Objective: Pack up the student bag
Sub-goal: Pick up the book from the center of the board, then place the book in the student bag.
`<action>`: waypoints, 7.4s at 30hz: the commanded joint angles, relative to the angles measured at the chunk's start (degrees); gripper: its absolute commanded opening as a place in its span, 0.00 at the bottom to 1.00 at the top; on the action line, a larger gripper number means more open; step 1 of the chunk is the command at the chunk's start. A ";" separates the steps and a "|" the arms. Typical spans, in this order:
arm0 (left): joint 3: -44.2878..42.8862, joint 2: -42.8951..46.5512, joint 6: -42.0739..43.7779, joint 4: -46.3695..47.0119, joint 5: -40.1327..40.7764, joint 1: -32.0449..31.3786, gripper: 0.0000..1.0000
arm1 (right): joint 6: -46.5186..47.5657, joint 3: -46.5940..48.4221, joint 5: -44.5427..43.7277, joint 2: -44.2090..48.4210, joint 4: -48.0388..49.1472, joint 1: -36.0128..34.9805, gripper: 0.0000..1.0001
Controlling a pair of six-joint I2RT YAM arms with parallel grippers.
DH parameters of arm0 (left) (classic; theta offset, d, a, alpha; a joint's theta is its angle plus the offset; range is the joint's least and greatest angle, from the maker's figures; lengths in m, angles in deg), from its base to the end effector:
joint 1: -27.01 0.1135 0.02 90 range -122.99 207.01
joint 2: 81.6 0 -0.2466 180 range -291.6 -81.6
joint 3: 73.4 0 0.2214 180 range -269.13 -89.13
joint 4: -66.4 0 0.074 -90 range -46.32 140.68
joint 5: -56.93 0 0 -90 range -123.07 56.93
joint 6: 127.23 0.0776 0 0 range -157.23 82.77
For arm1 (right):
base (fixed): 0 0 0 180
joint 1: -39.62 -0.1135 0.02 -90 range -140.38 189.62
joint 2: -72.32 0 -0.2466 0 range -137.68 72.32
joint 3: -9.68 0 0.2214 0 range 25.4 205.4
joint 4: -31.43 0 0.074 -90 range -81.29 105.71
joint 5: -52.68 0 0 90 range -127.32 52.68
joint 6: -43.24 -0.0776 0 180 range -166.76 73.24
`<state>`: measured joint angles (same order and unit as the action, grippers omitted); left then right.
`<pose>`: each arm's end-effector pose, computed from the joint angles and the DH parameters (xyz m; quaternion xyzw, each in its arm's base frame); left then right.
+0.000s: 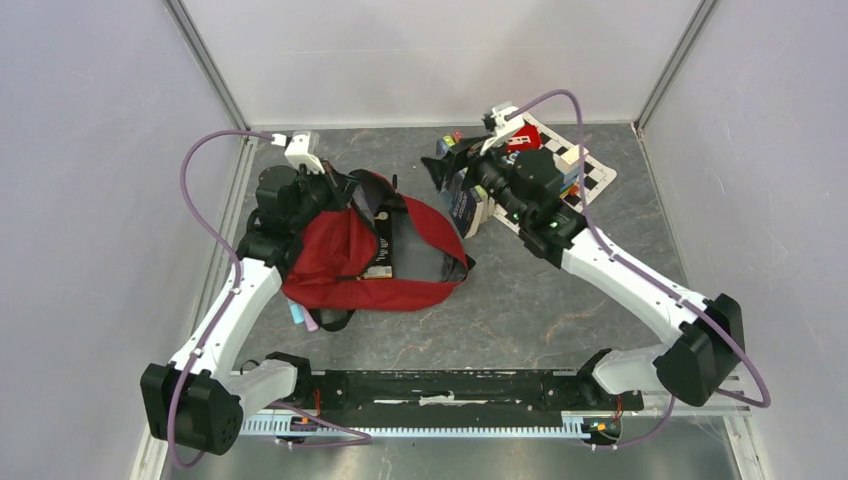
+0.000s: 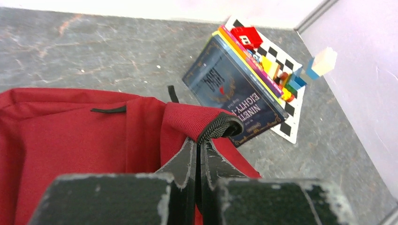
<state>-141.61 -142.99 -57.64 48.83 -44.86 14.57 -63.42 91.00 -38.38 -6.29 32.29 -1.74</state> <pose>0.2593 -0.0734 0.3283 0.0121 0.7689 -0.2553 0.5861 0.2590 0.2261 0.3752 -0.1399 0.6703 0.3479 0.6404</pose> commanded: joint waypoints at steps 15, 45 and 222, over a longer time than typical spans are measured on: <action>-1.65 3.56 0.51 -1.99 -1.92 -0.03 0.02 | 16.20 11.08 -5.79 -13.66 -29.59 6.71 0.74; -2.09 3.43 1.24 -3.33 -0.78 -0.03 0.02 | 17.01 14.47 -2.20 -20.99 -30.79 8.82 0.49; 0.54 4.28 -2.62 1.58 -7.22 -0.47 0.02 | -19.65 8.79 -4.35 -39.89 7.44 -9.99 0.59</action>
<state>-140.26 -139.10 -58.88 46.56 -50.23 14.39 -92.45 99.83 -39.06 -50.72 41.86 -11.18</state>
